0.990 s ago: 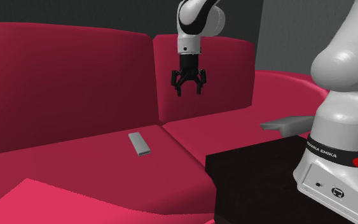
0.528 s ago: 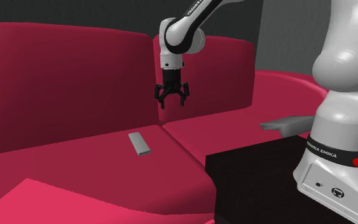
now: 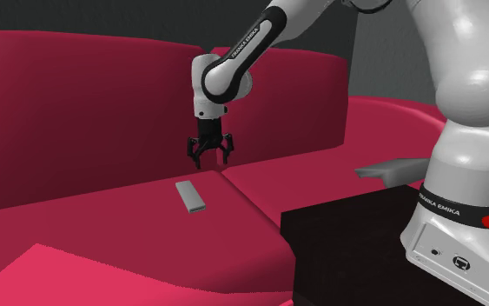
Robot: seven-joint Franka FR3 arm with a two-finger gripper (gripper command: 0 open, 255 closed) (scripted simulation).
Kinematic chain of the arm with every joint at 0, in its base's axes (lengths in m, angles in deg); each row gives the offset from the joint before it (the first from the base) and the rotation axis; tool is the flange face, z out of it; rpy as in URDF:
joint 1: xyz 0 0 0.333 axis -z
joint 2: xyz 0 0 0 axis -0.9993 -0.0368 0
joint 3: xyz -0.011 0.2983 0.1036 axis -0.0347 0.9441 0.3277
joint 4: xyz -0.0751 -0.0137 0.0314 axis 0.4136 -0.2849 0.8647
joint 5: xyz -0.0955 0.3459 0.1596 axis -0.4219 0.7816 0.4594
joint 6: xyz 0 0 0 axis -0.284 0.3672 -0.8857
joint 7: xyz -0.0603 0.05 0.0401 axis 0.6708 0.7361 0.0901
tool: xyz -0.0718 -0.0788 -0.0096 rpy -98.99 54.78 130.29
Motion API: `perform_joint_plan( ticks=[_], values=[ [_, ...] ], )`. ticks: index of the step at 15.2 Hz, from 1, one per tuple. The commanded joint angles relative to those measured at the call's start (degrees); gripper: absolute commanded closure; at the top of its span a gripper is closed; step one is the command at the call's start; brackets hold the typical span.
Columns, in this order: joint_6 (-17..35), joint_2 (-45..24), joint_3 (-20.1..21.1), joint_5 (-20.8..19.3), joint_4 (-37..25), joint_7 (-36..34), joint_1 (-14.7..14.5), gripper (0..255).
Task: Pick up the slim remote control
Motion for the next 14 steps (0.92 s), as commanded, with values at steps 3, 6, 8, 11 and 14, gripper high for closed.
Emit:
perform_joint_plan(
  ticks=[3,6,8,11,14],
  values=[
    [-0.69,-8.79,-2.1,-3.02,-9.33,-2.63,-4.61,0],
    [-1.86,-15.6,-3.54,-4.42,-17.45,-3.49,-7.87,0],
    [-2.67,-19.05,-4.16,-4.88,-21.85,-3.66,-9.44,0],
    [-1.5,-20.77,-4.71,-5.36,-22.42,-3.89,-9.84,0],
    [-0.39,-22.55,-5.25,-5.82,-23.11,-4.1,-10.25,0]
  ],
)
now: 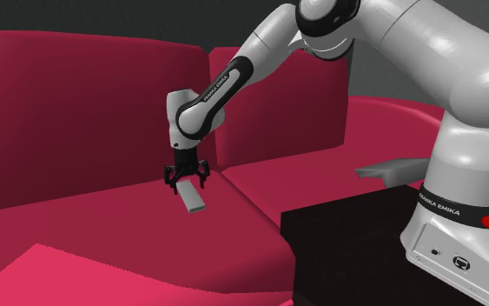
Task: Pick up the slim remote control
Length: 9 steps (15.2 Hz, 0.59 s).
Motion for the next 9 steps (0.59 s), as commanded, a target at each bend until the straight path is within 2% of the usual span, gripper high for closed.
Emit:
perform_joint_plan(
  ticks=[1,3,4,9],
  values=[
    [0.66,-1.29,-0.36,-0.3,-0.67,-0.13,-0.33,0],
    [0.86,-1.64,-0.46,-0.39,-0.82,-0.17,-0.41,0],
    [0.82,-1.56,-0.44,-0.37,-0.78,-0.22,-0.45,255],
    [0.82,-1.56,-0.44,-0.37,-0.78,-0.21,-0.44,255]
  ],
)
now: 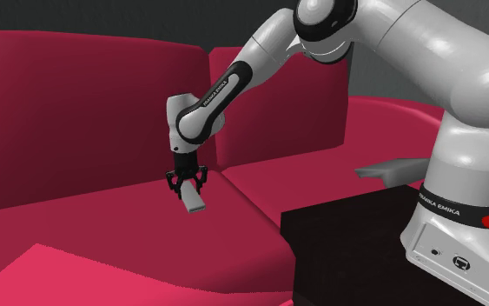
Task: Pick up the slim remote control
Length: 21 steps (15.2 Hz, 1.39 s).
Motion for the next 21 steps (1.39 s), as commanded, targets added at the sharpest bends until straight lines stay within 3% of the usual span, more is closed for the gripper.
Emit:
perform_joint_plan(
  ticks=[1,21],
  values=[
    [0.01,-0.03,-0.01,0.0,0.0,0.01,0.0,255],
    [-5.99,8.44,2.66,2.51,2.52,1.29,2.0,255]
  ],
)
